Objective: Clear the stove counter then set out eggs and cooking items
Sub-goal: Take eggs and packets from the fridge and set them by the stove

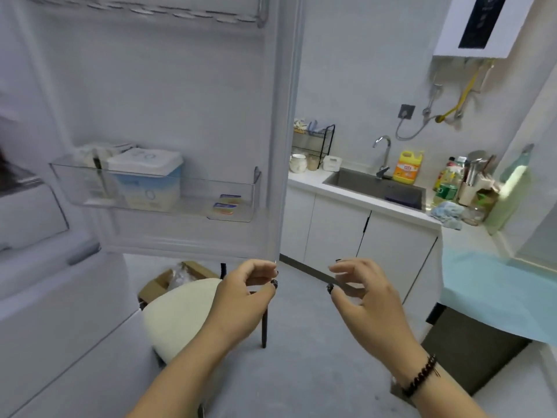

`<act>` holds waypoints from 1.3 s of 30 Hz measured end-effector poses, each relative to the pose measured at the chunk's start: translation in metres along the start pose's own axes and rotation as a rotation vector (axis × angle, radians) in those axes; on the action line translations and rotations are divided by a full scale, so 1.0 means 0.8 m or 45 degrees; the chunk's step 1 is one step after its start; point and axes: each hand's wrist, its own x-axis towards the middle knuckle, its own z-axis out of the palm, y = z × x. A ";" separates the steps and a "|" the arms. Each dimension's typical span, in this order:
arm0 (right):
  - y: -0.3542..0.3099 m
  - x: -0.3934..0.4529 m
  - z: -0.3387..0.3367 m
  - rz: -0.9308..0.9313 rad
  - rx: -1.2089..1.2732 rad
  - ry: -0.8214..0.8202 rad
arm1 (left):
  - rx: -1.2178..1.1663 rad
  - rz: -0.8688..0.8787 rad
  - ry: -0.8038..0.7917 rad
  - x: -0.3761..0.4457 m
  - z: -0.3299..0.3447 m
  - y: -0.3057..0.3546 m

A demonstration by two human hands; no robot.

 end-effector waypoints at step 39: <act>-0.177 0.366 0.211 0.528 -0.899 -1.179 | 0.070 0.651 -0.162 0.241 -0.259 0.034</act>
